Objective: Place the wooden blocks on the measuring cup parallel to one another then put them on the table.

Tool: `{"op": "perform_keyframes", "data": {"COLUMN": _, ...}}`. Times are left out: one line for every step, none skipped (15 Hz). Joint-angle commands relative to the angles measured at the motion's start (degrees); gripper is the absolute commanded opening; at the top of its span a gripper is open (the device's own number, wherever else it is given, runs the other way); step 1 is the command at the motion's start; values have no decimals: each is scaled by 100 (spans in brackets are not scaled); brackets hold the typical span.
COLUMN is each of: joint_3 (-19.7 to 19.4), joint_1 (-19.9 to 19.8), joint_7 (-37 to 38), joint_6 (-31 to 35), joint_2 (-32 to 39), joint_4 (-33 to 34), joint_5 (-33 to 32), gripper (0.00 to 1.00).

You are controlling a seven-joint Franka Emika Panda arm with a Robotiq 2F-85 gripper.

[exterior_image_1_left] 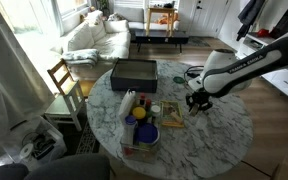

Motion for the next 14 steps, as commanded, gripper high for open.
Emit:
{"op": "perform_keyframes", "data": {"joint_3": 58, "joint_1": -63, "joint_7": -102, "joint_6": 52, "joint_2": 54, "joint_4": 7, "joint_5": -87, "gripper": 33}}
{"op": "perform_keyframes", "data": {"joint_3": 62, "joint_1": -68, "joint_7": -178, "joint_6": 84, "joint_2": 95, "joint_4": 14, "joint_5": -112, "gripper": 33}}
{"op": "perform_keyframes", "data": {"joint_3": 64, "joint_1": -69, "joint_7": -212, "joint_6": 90, "joint_2": 116, "joint_4": 20, "joint_5": -129, "gripper": 33}}
{"op": "perform_keyframes", "data": {"joint_3": 64, "joint_1": -68, "joint_7": -231, "joint_6": 90, "joint_2": 118, "joint_4": 22, "joint_5": -138, "gripper": 33}}
{"op": "perform_keyframes", "data": {"joint_3": 65, "joint_1": -68, "joint_7": -245, "joint_6": 90, "joint_2": 118, "joint_4": 26, "joint_5": -140, "gripper": 8}}
{"op": "perform_keyframes", "data": {"joint_3": 15, "joint_1": -18, "joint_7": -119, "joint_6": 112, "joint_2": 252, "joint_4": 87, "joint_5": -189, "gripper": 8}}
{"op": "perform_keyframes", "data": {"joint_3": 71, "joint_1": -49, "joint_7": -154, "joint_6": 133, "joint_2": 293, "joint_4": 97, "joint_5": -112, "gripper": 8}}
{"op": "perform_keyframes", "data": {"joint_3": 87, "joint_1": -47, "joint_7": -131, "joint_6": 128, "joint_2": 321, "joint_4": 111, "joint_5": -99, "gripper": 8}}
{"op": "perform_keyframes", "data": {"joint_3": 68, "joint_1": -20, "joint_7": -73, "joint_6": 159, "joint_2": 356, "joint_4": 116, "joint_5": -144, "gripper": 8}}
{"op": "perform_keyframes", "data": {"joint_3": 72, "joint_1": -12, "joint_7": -50, "joint_6": 162, "joint_2": 384, "joint_4": 125, "joint_5": -164, "gripper": 8}}
{"op": "perform_keyframes", "data": {"joint_3": 78, "joint_1": -9, "joint_7": -40, "joint_6": 159, "joint_2": 413, "joint_4": 133, "joint_5": -175, "gripper": 8}}
{"op": "perform_keyframes", "data": {"joint_3": 81, "joint_1": -5, "joint_7": -34, "joint_6": 157, "joint_2": 436, "joint_4": 140, "joint_5": -190, "gripper": 8}}
{"op": "perform_keyframes", "data": {"joint_3": 70, "joint_1": 11, "joint_7": -4, "joint_6": 157, "joint_2": 454, "joint_4": 146, "joint_5": -223, "gripper": 8}}
{"op": "perform_keyframes", "data": {"joint_3": 39, "joint_1": 42, "joint_7": 59, "joint_6": 160, "joint_2": 464, "joint_4": 151, "joint_5": -273, "gripper": 8}}
